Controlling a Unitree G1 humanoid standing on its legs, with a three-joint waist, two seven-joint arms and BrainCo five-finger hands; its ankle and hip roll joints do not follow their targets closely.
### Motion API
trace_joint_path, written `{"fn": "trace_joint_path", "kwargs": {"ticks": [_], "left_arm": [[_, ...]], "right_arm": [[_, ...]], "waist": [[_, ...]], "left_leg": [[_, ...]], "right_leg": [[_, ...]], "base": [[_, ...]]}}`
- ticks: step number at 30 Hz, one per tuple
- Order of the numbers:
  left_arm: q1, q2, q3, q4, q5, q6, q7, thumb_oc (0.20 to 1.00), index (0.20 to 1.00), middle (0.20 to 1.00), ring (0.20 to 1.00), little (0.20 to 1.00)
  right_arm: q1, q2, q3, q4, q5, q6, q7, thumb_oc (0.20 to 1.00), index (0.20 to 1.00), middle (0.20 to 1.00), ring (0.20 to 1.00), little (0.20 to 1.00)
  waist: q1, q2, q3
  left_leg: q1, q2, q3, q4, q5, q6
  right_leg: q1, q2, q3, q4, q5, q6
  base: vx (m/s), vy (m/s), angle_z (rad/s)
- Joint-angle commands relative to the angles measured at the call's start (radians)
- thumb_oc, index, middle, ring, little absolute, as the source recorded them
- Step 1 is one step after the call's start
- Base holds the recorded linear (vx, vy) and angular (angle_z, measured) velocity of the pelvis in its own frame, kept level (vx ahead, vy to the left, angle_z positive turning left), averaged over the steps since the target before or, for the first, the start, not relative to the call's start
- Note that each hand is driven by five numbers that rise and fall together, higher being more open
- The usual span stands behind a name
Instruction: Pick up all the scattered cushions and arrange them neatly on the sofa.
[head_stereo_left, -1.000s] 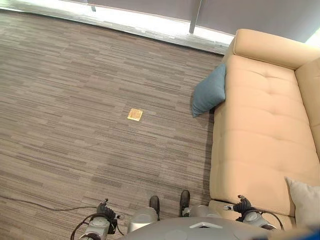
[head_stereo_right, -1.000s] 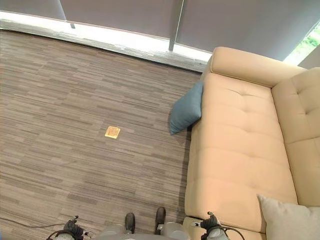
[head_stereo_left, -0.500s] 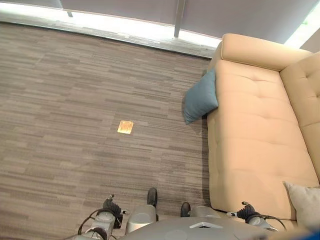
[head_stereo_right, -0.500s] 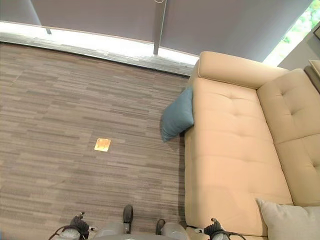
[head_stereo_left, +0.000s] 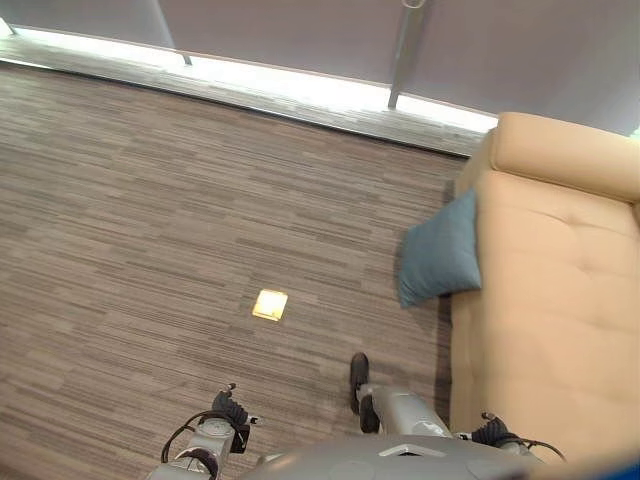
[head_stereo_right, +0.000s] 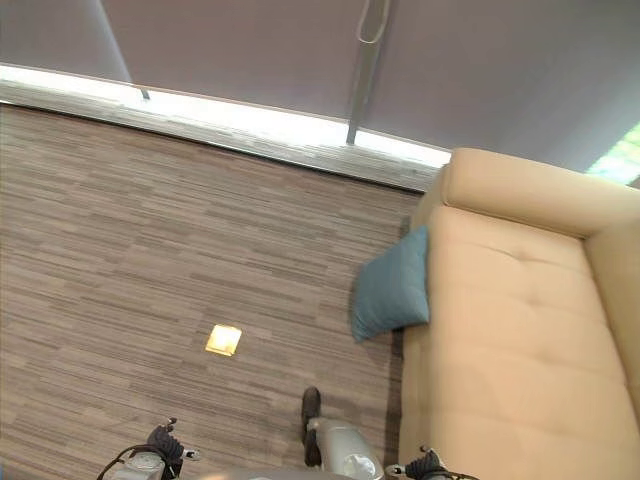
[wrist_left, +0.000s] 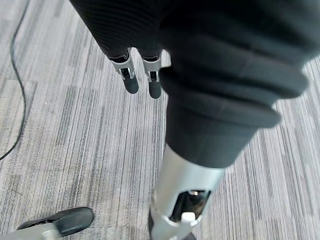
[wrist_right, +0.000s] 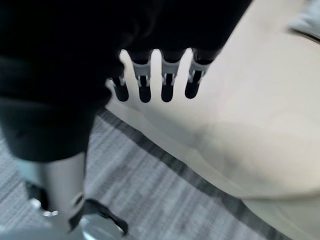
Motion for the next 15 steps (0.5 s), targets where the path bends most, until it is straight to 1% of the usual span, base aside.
{"fn": "trace_joint_path", "kwargs": {"ticks": [1,2,3,4,7,8,9,10,13,14,15], "left_arm": [[-0.031,0.038,0.002,-0.023,0.004,-0.005,0.002,1.000,1.000,1.000,1.000,1.000],[-0.029,0.039,0.005,-0.021,0.001,-0.003,0.003,1.000,1.000,1.000,1.000,1.000],[-0.029,0.040,0.004,-0.021,0.003,-0.001,0.001,1.000,1.000,1.000,1.000,1.000],[-0.027,0.040,0.006,-0.018,0.001,-0.002,0.002,1.000,1.000,1.000,1.000,1.000],[-0.027,0.040,0.012,-0.011,-0.014,-0.005,0.003,1.000,1.000,1.000,1.000,1.000],[-0.028,0.040,0.012,-0.008,-0.017,-0.007,0.004,1.000,1.000,1.000,1.000,1.000],[-0.027,0.039,0.012,0.003,-0.020,-0.005,0.002,1.000,1.000,1.000,1.000,1.000],[-0.023,0.039,0.014,0.007,-0.014,-0.003,0.001,1.000,1.000,1.000,1.000,1.000],[-0.010,0.043,0.023,0.011,0.001,-0.001,-0.005,1.000,1.000,1.000,1.000,1.000],[-0.013,0.054,0.025,0.007,0.003,0.001,-0.004,1.000,1.000,1.000,1.000,1.000],[-0.020,0.063,0.027,-0.001,0.000,0.003,-0.001,1.000,1.000,1.000,1.000,1.000]], "right_arm": [[-0.046,-0.036,0.033,0.009,0.004,-0.001,-0.010,1.000,1.000,1.000,1.000,1.000],[-0.047,-0.039,0.033,0.007,0.010,-0.002,-0.014,1.000,1.000,1.000,1.000,1.000],[-0.047,-0.039,0.033,0.007,0.010,-0.002,-0.014,1.000,1.000,1.000,1.000,1.000],[-0.050,-0.041,0.034,0.013,0.006,0.000,-0.015,1.000,1.000,1.000,1.000,1.000],[-0.057,-0.045,0.037,0.012,0.006,-0.002,-0.020,1.000,1.000,1.000,1.000,1.000],[-0.060,-0.046,0.040,0.012,0.005,-0.003,-0.022,1.000,1.000,1.000,1.000,1.000],[-0.065,-0.046,0.041,0.013,0.004,-0.003,-0.022,1.000,1.000,1.000,1.000,1.000],[-0.062,-0.044,0.042,0.015,0.000,-0.005,-0.021,1.000,1.000,1.000,1.000,1.000],[-0.066,-0.033,0.046,0.014,-0.013,-0.003,-0.010,1.000,1.000,1.000,1.000,1.000],[-0.068,-0.027,0.048,0.009,-0.016,-0.001,-0.002,1.000,1.000,1.000,1.000,1.000],[-0.073,-0.023,0.048,0.004,-0.016,0.001,0.000,1.000,1.000,1.000,1.000,1.000]], "waist": [[0.015,-0.091,0.048],[0.028,-0.104,0.051],[0.030,-0.107,0.047],[0.038,-0.103,0.042],[0.066,-0.098,0.050],[0.073,-0.096,0.053],[0.078,-0.093,0.046],[0.081,-0.092,0.036],[0.087,-0.091,0.017],[0.089,-0.092,0.015],[0.085,-0.085,0.026]], "left_leg": [[-0.284,0.004,0.085,0.166,0.029,-0.005],[-0.314,0.016,0.103,0.125,-0.022,0.016],[-0.308,0.015,0.100,0.082,-0.024,0.022],[-0.326,0.019,0.074,-0.015,0.015,0.016],[-0.372,0.021,-0.005,-0.131,0.126,-0.007],[-0.386,0.023,-0.028,-0.150,0.149,-0.011],[-0.383,0.022,-0.044,-0.181,0.157,-0.011],[-0.362,0.024,-0.043,-0.203,0.157,-0.007],[-0.323,0.019,-0.011,-0.196,0.137,0.016],[-0.300,0.016,0.010,-0.195,0.120,0.033],[-0.282,0.016,0.026,-0.191,0.105,0.055]], "right_leg": [[0.090,-0.067,0.020,-0.013,-0.080,0.156],[0.116,-0.072,0.033,-0.026,-0.093,0.163],[0.121,-0.073,0.032,-0.029,-0.096,0.165],[0.136,-0.065,0.044,-0.037,-0.110,0.167],[0.179,-0.042,0.080,-0.045,-0.132,0.162],[0.190,-0.036,0.091,-0.043,-0.140,0.161],[0.206,-0.026,0.110,-0.030,-0.160,0.160],[0.217,-0.029,0.114,-0.028,-0.168,0.164],[0.213,-0.049,0.122,0.051,-0.187,0.182],[0.194,-0.059,0.122,0.125,-0.187,0.199],[0.137,-0.072,0.116,0.242,-0.144,0.222]], "base": [[0.21,-0.026,-0.30],[0.20,-0.005,-0.37],[0.29,0.043,-0.30],[0.24,0.078,-0.40],[0.22,0.092,-0.43],[0.26,0.142,-0.88],[0.27,0.166,-1.04],[0.33,0.261,-0.96],[0.24,0.241,-0.88],[0.22,0.260,-0.83],[0.20,0.263,-0.31]]}}
